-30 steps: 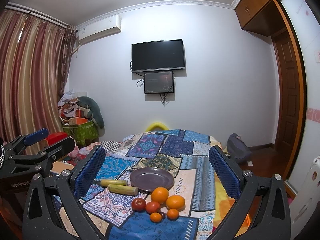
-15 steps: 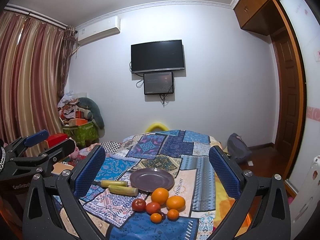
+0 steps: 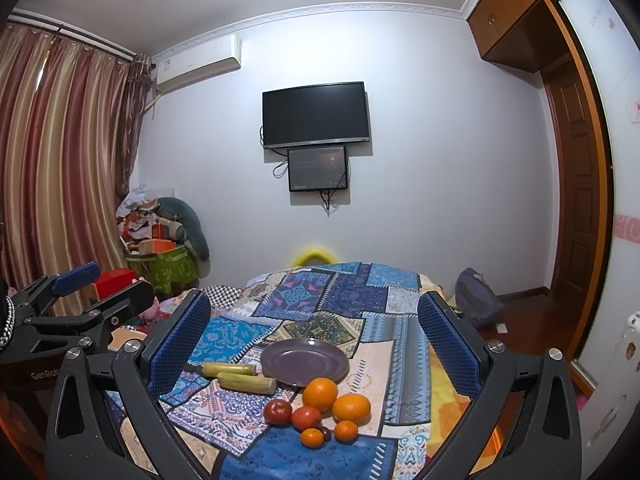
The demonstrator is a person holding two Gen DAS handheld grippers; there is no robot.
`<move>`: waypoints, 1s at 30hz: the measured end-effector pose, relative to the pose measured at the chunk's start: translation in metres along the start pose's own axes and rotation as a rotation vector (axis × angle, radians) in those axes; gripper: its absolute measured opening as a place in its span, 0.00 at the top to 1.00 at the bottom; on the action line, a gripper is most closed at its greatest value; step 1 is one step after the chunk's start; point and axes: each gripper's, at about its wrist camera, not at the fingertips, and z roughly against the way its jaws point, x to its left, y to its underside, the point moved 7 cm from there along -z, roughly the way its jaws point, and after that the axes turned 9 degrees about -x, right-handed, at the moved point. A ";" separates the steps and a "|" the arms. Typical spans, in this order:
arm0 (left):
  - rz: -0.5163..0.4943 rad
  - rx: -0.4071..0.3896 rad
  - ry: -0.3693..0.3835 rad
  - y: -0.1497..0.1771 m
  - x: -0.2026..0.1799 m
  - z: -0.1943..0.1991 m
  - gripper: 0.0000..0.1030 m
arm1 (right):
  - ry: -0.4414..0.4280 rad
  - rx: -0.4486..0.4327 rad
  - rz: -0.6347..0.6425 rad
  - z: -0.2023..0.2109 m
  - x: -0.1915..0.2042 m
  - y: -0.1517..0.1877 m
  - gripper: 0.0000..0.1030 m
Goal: Organize fruits
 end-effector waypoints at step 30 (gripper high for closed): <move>0.036 0.081 0.019 0.017 0.007 -0.031 0.15 | -0.018 0.082 -0.029 -0.024 -0.012 0.024 0.05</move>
